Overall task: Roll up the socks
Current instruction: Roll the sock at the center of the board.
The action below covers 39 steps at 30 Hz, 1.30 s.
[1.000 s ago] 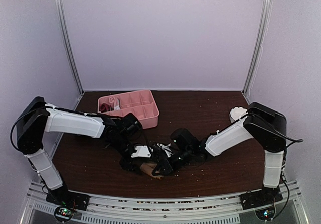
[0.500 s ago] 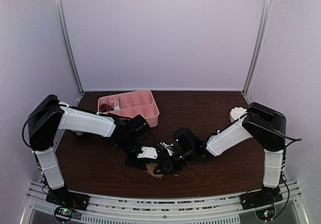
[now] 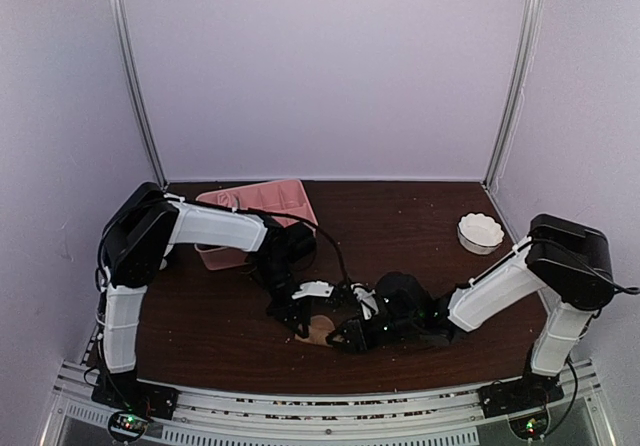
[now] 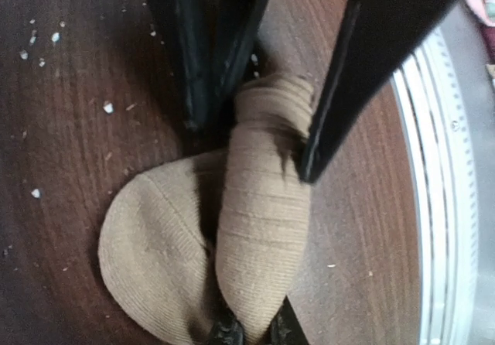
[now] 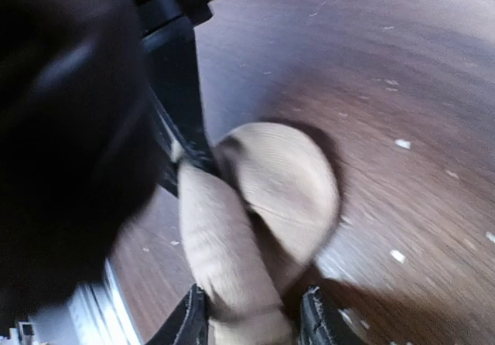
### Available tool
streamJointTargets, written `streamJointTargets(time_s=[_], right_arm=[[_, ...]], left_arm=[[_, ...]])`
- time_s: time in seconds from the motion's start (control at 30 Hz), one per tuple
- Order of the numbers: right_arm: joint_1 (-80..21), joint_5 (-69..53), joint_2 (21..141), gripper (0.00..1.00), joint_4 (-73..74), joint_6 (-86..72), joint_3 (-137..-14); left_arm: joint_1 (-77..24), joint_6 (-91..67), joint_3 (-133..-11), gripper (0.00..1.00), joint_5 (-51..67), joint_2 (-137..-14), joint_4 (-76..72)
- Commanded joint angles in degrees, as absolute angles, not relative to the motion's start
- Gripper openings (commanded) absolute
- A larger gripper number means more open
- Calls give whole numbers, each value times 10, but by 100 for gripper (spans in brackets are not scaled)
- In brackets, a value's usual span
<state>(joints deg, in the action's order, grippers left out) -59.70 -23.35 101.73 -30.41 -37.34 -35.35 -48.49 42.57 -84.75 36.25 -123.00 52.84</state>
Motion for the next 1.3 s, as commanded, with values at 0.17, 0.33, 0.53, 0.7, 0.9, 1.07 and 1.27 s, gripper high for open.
streamJointTargets(time_s=[0.17,0.33,0.53,0.7,0.9,1.07,1.27], right_arm=[[-673,17,898,47,-248,-252,-264],[-726,149,832,91,-176,-205,-265],[-762,389,777,100,-86,-317,-259],[-769,301,764,99,-249,-158,-202],[-798,180,823,92,-277,65,-249],[-772,63,899,81,-232,130,-333],[-722,-18,975,63,-182,191,-415]], left_arm=[[-473,391,-902,6,367,-1330,650],[-463,381,-917,6,383,-1350,665],[-446,379,-942,6,408,-1381,694],[-444,375,-954,7,398,-1389,696],[-444,380,-971,7,392,-1404,710],[-444,372,-970,7,385,-1403,703],[-444,378,-972,7,386,-1403,708]])
